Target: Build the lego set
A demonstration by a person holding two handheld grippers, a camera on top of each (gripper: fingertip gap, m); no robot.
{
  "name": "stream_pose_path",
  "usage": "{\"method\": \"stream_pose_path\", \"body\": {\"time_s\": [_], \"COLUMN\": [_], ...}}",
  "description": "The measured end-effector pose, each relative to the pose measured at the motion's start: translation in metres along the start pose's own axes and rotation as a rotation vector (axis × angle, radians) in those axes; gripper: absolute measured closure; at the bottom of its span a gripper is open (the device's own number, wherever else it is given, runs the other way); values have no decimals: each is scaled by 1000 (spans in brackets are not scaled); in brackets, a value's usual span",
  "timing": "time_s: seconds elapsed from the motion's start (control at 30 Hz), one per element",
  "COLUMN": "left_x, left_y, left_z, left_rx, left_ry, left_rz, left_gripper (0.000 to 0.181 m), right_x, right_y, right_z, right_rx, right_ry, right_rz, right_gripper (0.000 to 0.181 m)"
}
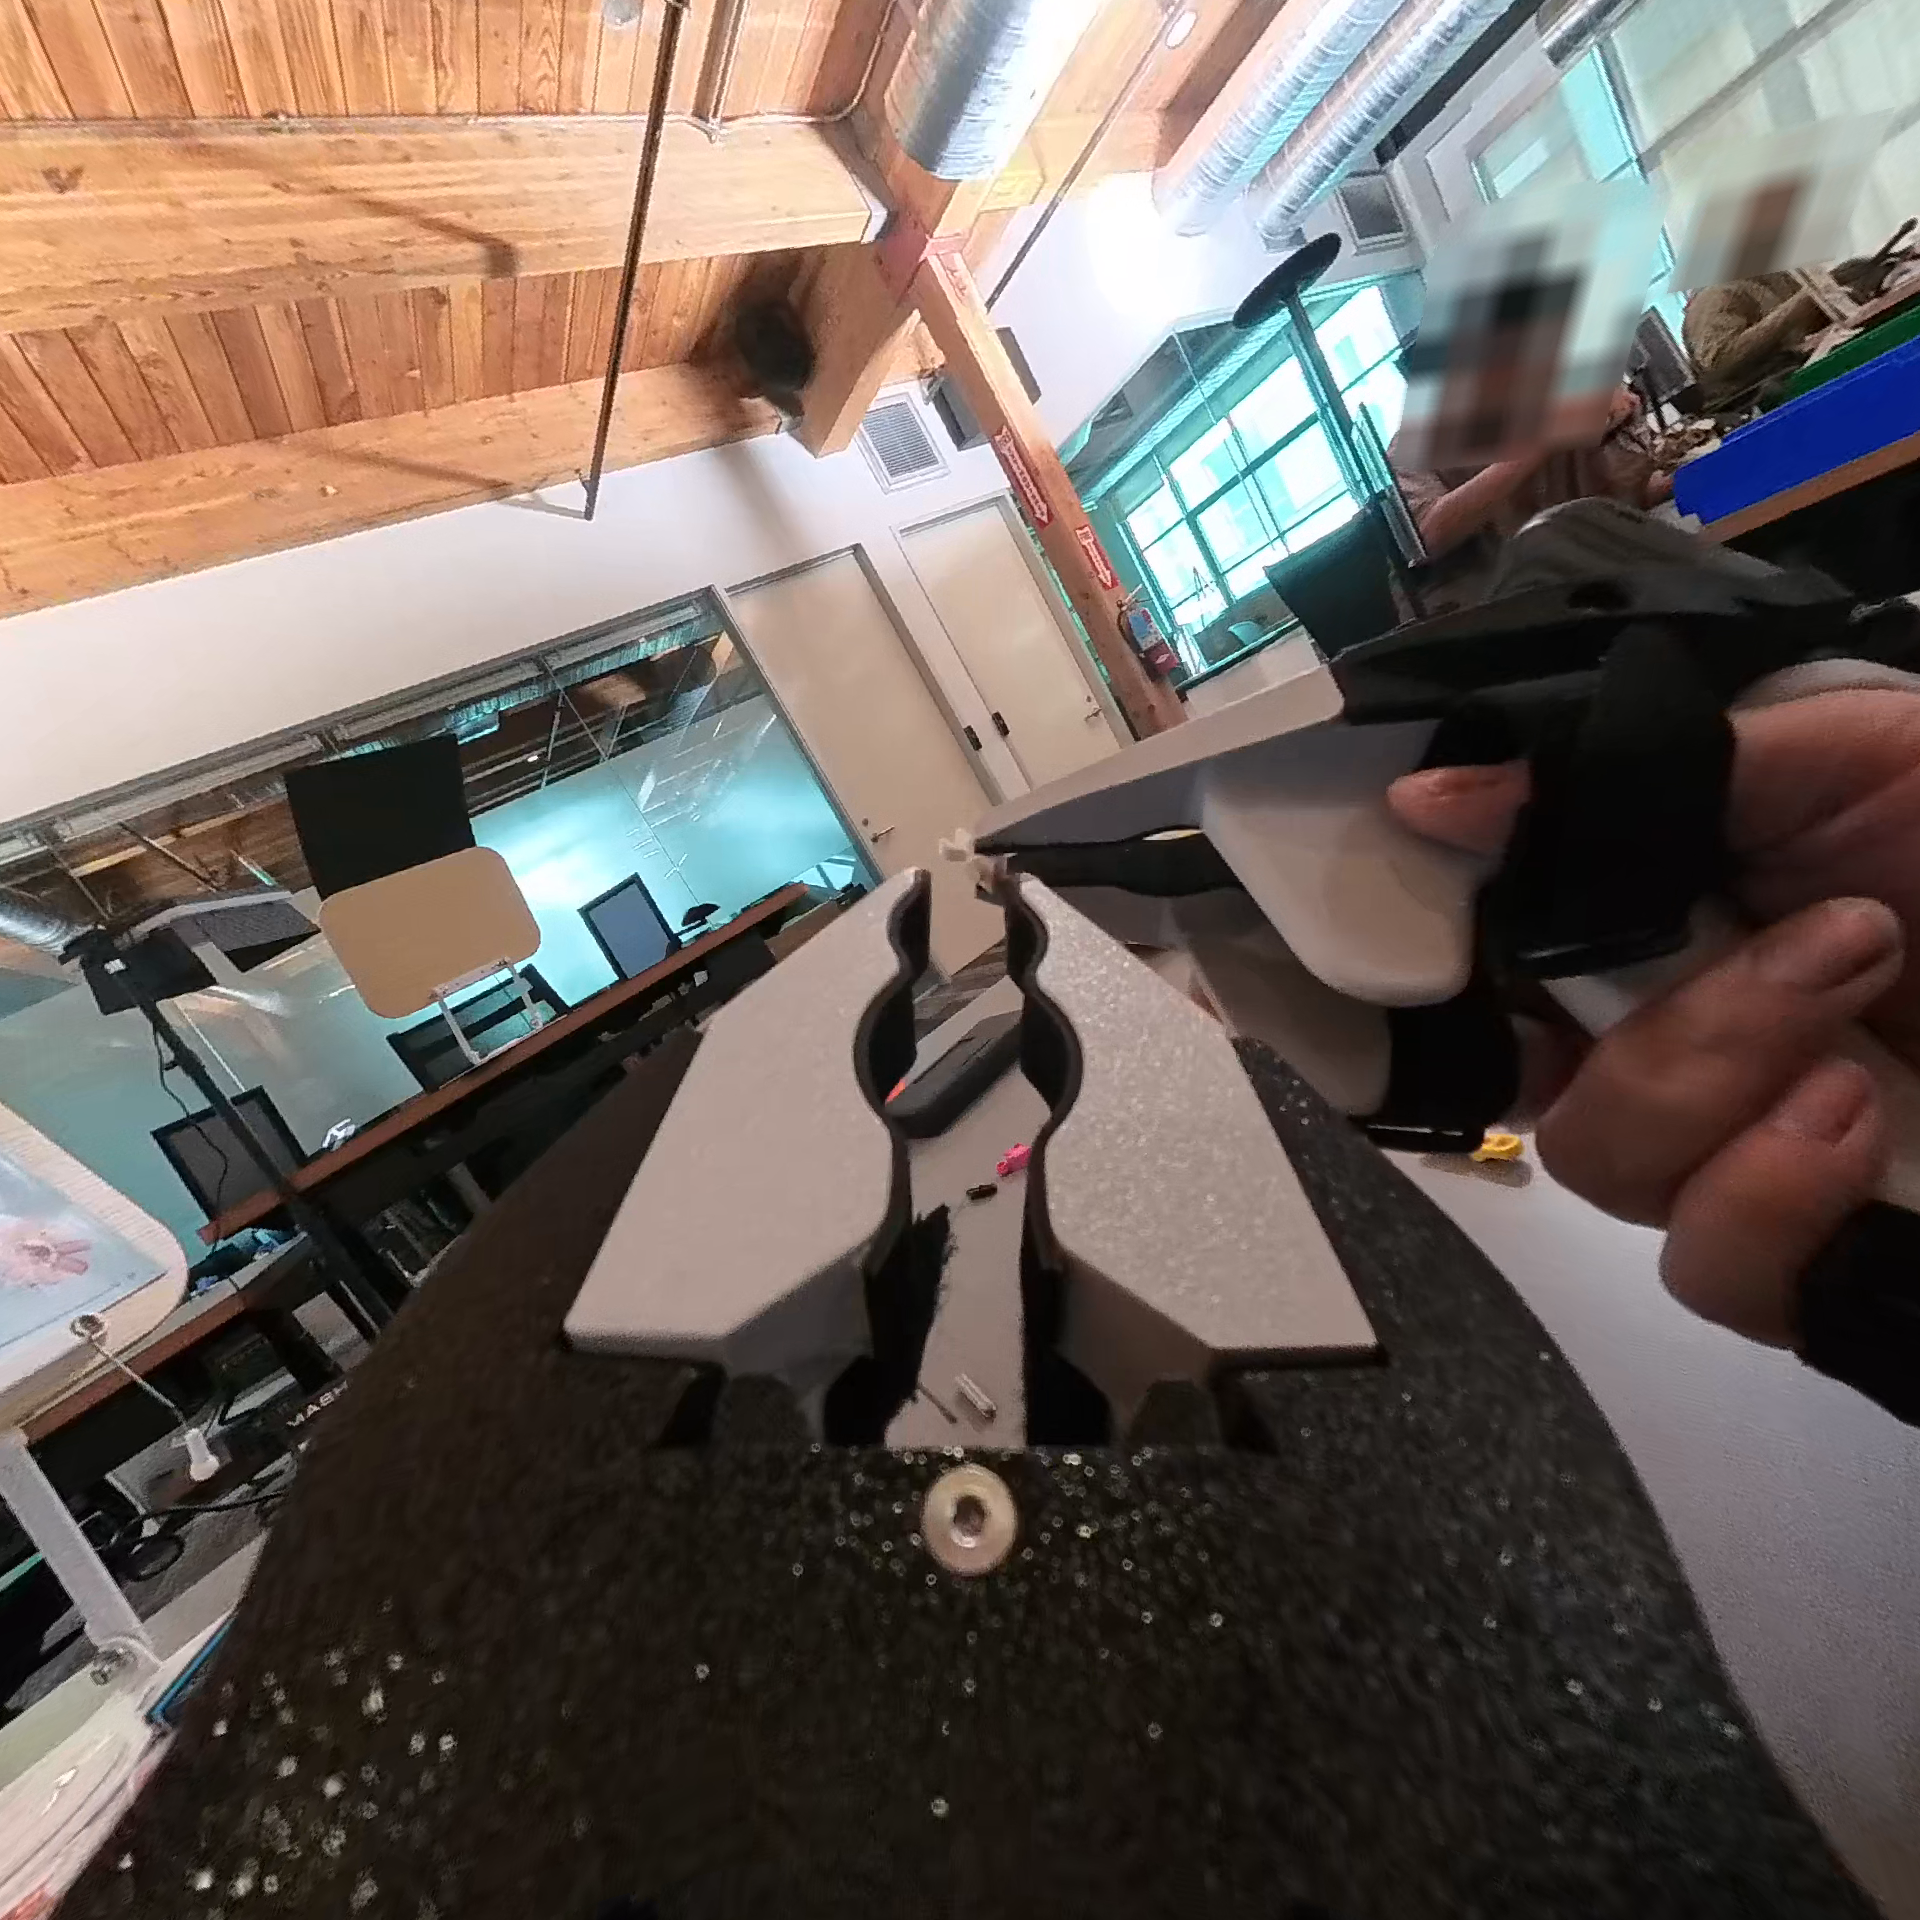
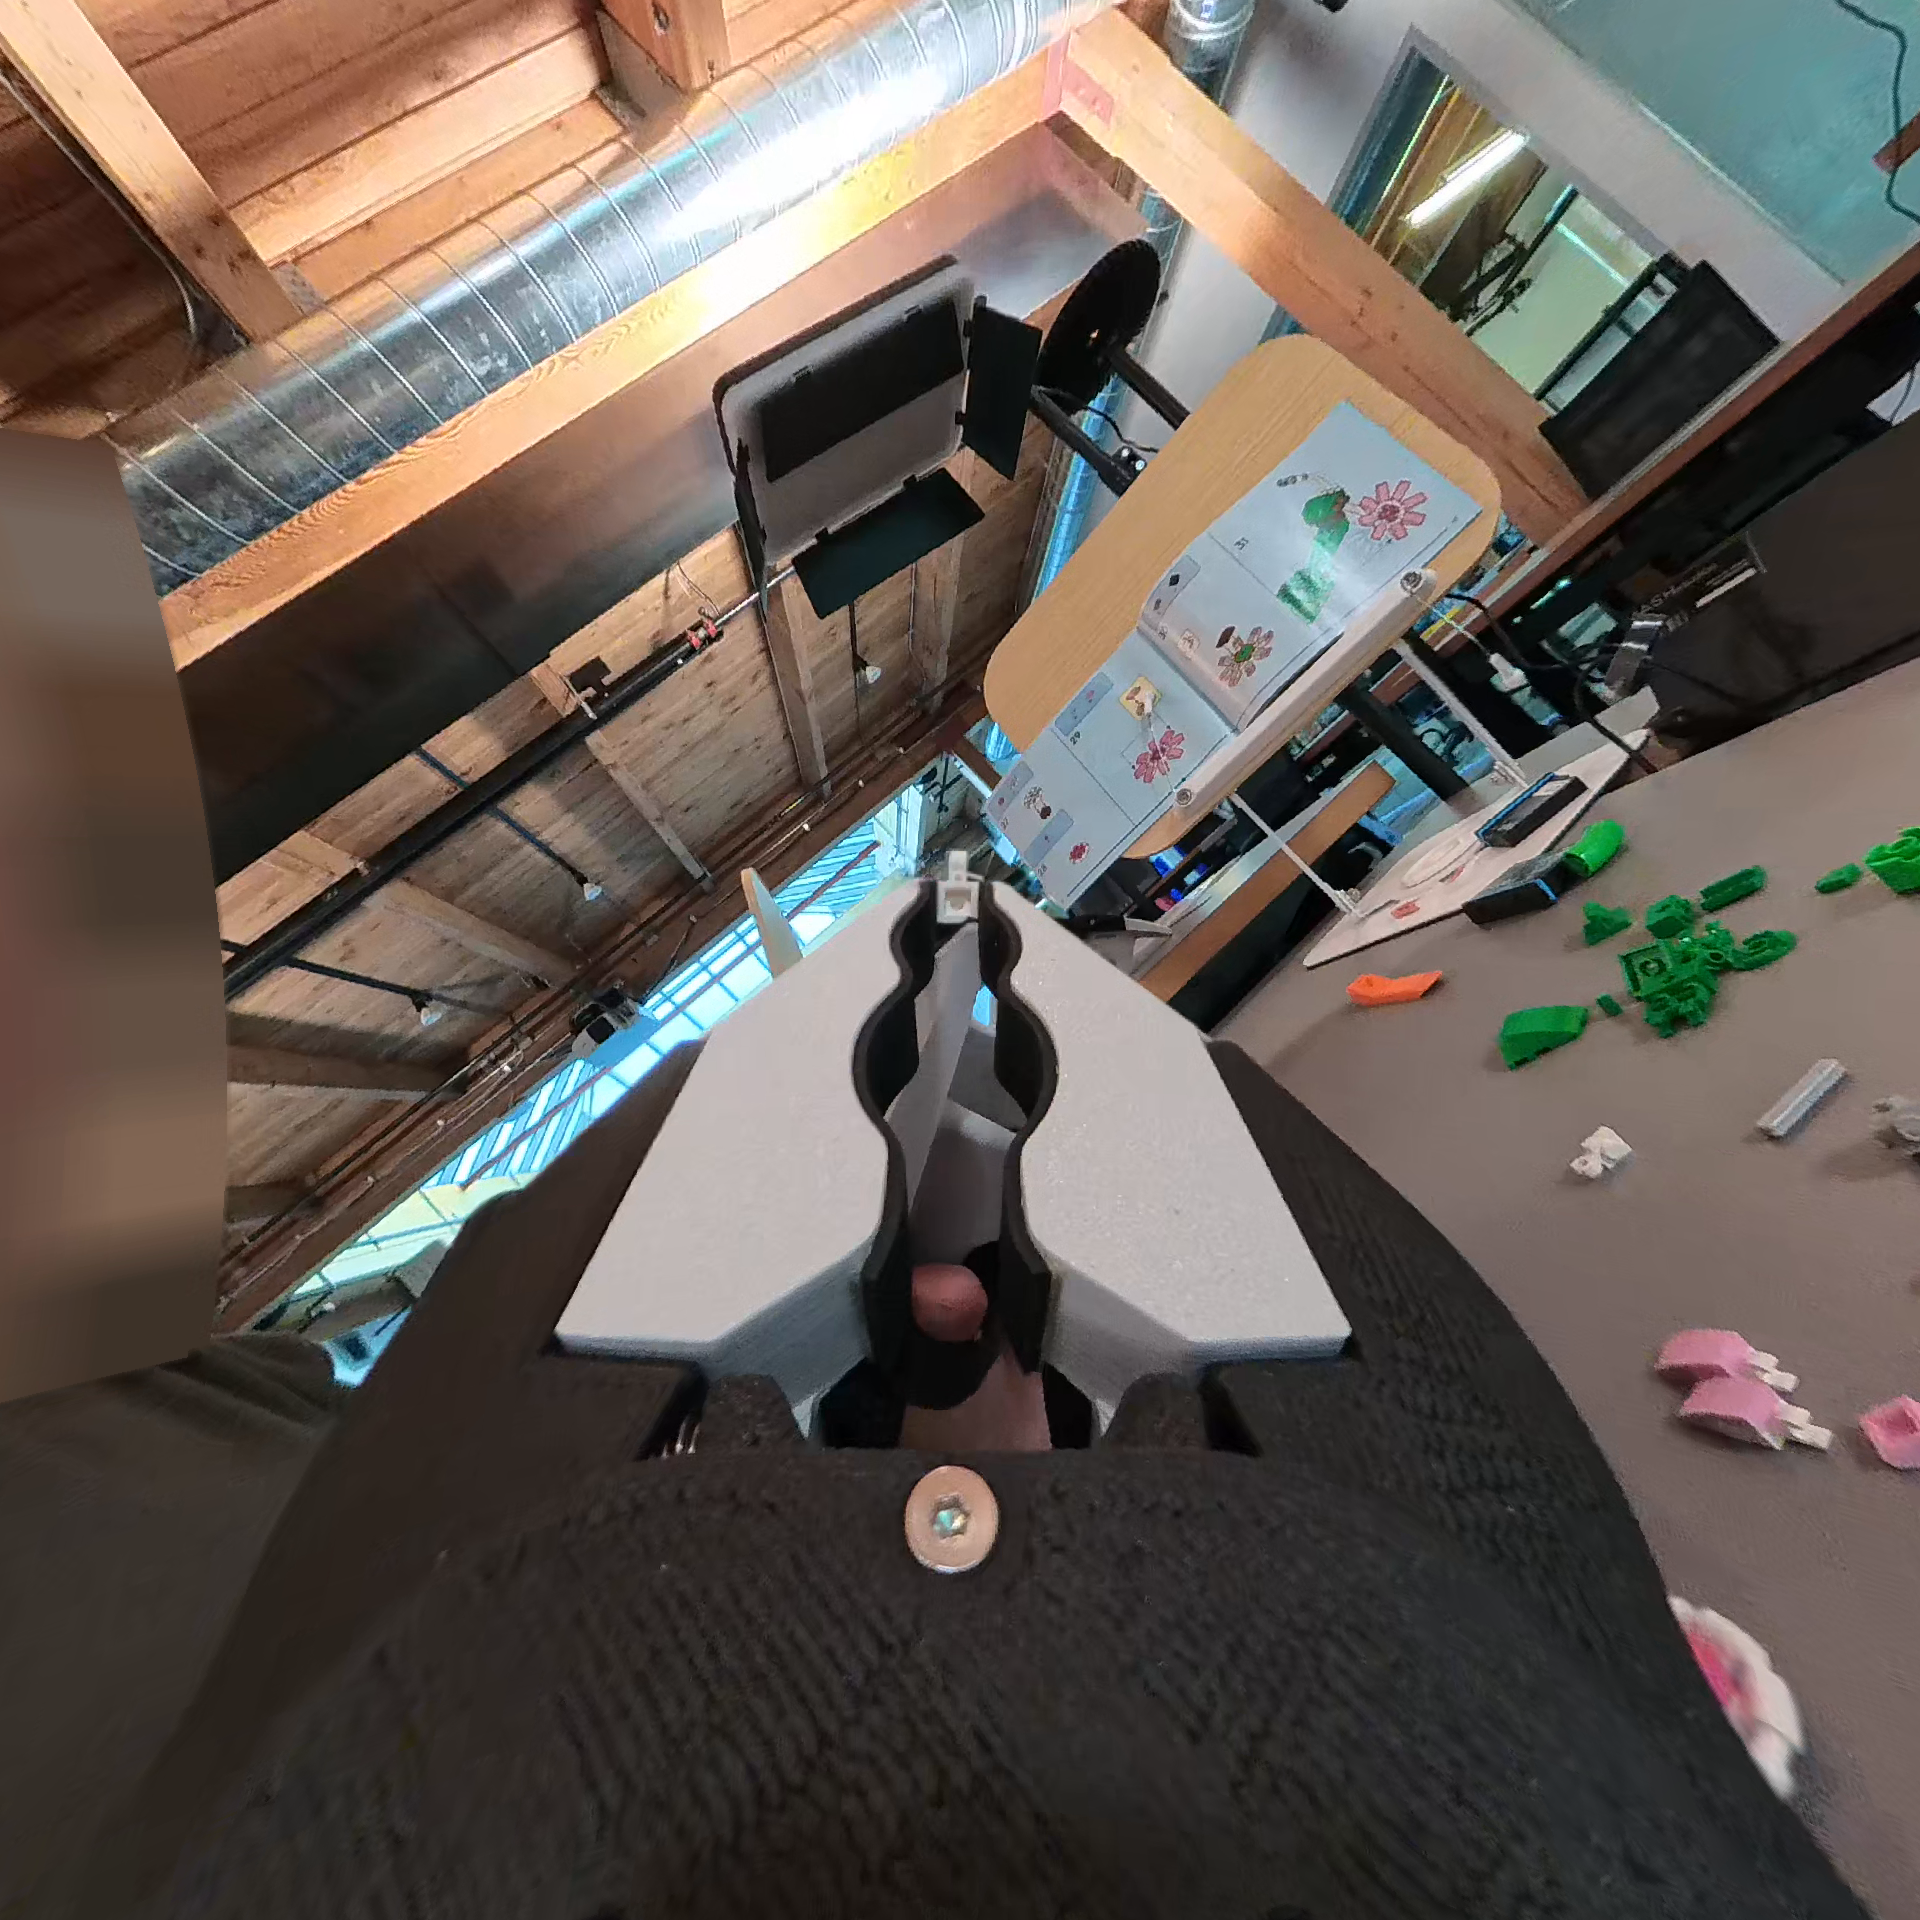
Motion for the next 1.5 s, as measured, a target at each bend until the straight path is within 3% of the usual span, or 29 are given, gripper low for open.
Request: {"method": "stream_pose_path", "body": {"time_s": [0.13, 0.3, 0.93, 1.5], "left_x": [-1, 2, 1, -1], "left_y": [-1, -1, -6, -6], "left_z": [-1, -5, -12, -9], "left_rx": [-23, -25, -26, -32], "left_ry": [36, 23, 14, 44], "left_rz": [12, 1, 38, 50], "left_gripper": [177, 168, 166, 177], "right_x": [3, 3, 6, 6], "right_y": [5, 8, 13, 13], "right_z": [-2, 2, -1, 1], "right_rx": [19, 39, 14, -52], "right_ry": [-16, 13, 36, 162], "right_rz": [48, 57, 5, -9], "right_gripper": [175, 175, 175, 175]}}
Point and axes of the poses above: each gripper's, where its closed fingertips meet, y out along the fingers, x out of its underside, z = x × y across the jaws, the point moved 5 cm from there along -y, back along the fingers, and after that the axes turned 11 degrees about y, right-handed, at the moved point
